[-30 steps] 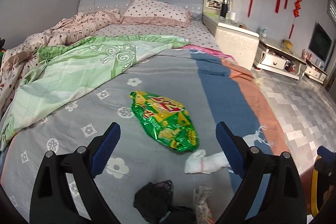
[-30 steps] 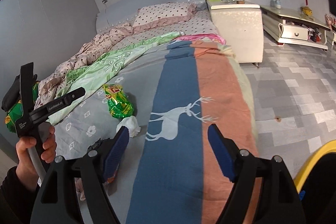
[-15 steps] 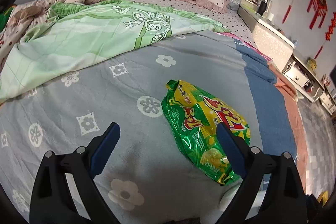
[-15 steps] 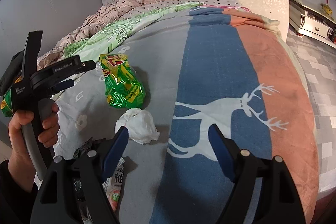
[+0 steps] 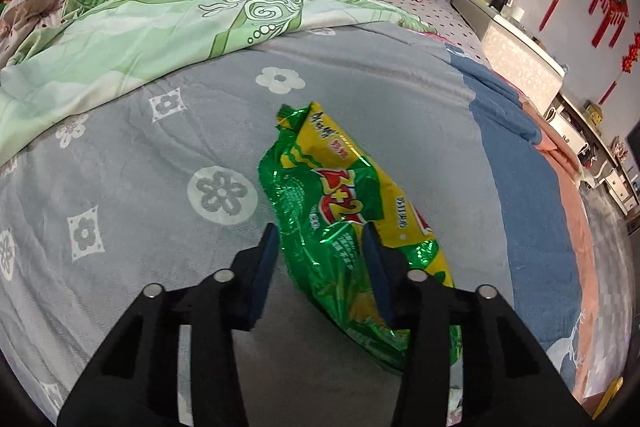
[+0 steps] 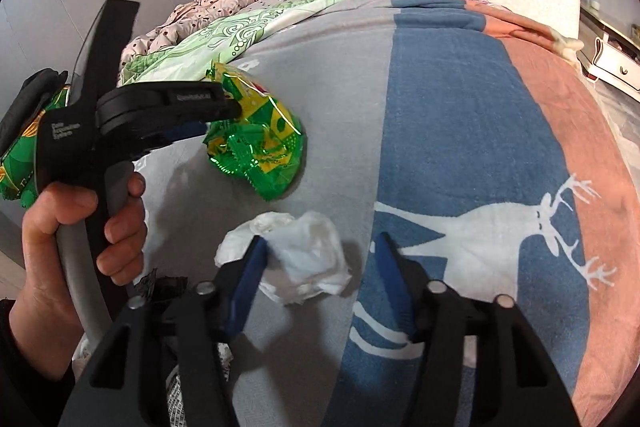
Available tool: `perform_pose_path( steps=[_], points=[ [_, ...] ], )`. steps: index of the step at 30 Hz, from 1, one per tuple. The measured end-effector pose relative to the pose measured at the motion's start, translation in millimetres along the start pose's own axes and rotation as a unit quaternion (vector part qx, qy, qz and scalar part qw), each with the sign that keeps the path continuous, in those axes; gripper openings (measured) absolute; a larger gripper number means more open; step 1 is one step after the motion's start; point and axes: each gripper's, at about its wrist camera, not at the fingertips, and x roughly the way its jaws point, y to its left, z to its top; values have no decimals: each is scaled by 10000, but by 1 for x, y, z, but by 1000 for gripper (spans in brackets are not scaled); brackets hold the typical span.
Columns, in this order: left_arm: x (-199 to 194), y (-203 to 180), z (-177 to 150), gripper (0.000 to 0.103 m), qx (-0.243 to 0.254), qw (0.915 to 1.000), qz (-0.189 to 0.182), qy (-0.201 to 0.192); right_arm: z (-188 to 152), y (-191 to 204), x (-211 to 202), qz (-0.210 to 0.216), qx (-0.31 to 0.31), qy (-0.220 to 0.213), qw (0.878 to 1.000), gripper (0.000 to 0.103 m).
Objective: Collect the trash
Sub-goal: 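Grasp the green chip bag with the left gripper while the right gripper grasps the white tissue, then carry the chip bag and tissue in both grippers over the yellow bin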
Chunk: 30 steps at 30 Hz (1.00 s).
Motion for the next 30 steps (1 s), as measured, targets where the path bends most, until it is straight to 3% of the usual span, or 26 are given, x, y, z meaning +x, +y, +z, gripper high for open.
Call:
perform_pose_path(
  steps=[2, 3, 6, 16, 24, 30],
  points=[
    [1, -6, -2, 29, 133, 9998, 114, -86, -1, 2, 2, 5, -20, 18, 10000, 40],
    [1, -8, -2, 27, 184, 9996, 144, -125, -1, 3, 2, 45, -46, 32, 10000, 26],
    [-1, -11, -3, 13, 236, 9996, 89, -158, -4, 11, -1, -48, -237, -26, 9997, 11],
    [-42, 2, 1, 4, 137, 9992, -126, -356, -7, 10, -30, 103, -2, -173, 9998, 6],
    [-105, 8, -7, 4, 136, 9975, -424, -558, -24, 8, -102, 153, 60, -562, 9983, 6],
    [-161, 10, -33, 4, 259, 9952, -668, -663, -44, 2, -158, 135, 187, -846, 9961, 6]
  ],
)
